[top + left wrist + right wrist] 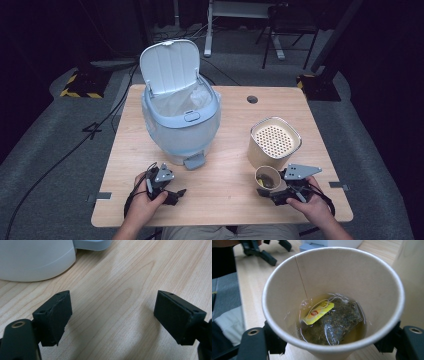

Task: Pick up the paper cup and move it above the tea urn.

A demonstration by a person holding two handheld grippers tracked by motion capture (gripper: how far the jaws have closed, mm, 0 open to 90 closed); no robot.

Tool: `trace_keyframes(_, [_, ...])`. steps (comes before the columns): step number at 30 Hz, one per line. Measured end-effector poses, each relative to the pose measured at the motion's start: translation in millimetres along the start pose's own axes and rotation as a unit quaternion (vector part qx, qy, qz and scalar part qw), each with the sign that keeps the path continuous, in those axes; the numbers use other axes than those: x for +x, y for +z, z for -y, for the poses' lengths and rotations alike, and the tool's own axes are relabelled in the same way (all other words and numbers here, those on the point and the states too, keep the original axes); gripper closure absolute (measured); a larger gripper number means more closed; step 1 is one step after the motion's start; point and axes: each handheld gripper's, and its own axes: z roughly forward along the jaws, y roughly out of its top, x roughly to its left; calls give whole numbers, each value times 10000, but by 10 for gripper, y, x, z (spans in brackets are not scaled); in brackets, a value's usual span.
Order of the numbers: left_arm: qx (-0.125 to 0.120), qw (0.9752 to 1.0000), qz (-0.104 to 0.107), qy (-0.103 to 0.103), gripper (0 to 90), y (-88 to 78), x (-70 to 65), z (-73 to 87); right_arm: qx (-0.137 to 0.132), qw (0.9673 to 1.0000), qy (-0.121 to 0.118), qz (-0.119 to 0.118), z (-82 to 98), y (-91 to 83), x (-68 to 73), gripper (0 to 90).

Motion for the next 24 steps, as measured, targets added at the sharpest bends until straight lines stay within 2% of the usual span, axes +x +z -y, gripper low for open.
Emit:
trace_keyframes(1, [0,10000,0,0,156,0,0,0,0,10000,0,0,0,0,0,290])
trace_keyframes(2, [-5,10000,-3,-1,156,1,-1,1,61,9999,-58,-116,-58,-61,4,292])
trace_keyframes(10, [-5,10000,-20,-7,157,0,-6,2,-32,9996,-211,-169,-238,-203,29,293])
trace_keyframes(24, [-4,10000,-4,-12,156,0,-5,2,-254,9995,-148,-123,-501,-309,26,292])
